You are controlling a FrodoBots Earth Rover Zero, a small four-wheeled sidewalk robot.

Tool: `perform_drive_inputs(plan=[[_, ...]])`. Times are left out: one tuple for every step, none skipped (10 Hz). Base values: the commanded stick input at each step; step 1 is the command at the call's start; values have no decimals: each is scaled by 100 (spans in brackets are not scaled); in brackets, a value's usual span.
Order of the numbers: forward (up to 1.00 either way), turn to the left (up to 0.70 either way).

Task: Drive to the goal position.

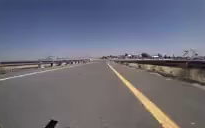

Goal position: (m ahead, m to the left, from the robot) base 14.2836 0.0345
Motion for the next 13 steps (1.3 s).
perform_drive_inputs(plan=[[100, 0], [100, 0], [100, 0], [100, 0], [100, 0], [100, 0], [100, 0], [100, 0], [100, 0], [100, 0], [100, 0], [100, 0], [100, 0]])
